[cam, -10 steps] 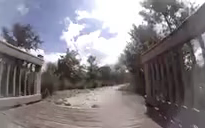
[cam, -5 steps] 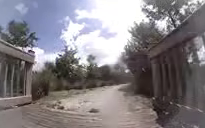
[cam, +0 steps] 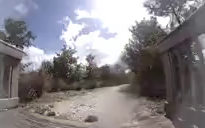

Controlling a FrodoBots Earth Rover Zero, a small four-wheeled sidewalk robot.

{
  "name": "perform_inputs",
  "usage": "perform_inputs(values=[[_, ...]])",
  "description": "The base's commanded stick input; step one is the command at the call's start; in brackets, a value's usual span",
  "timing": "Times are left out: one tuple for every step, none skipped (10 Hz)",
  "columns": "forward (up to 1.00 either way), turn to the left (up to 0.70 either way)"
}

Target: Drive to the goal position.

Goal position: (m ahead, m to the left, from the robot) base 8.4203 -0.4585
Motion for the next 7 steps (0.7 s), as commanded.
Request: perform_inputs(values=[[0.70,0.00],[0.70,0.00],[0.70,0.00],[0.70,0.00],[0.70,0.00],[0.70,0.00],[0.70,0.00]])
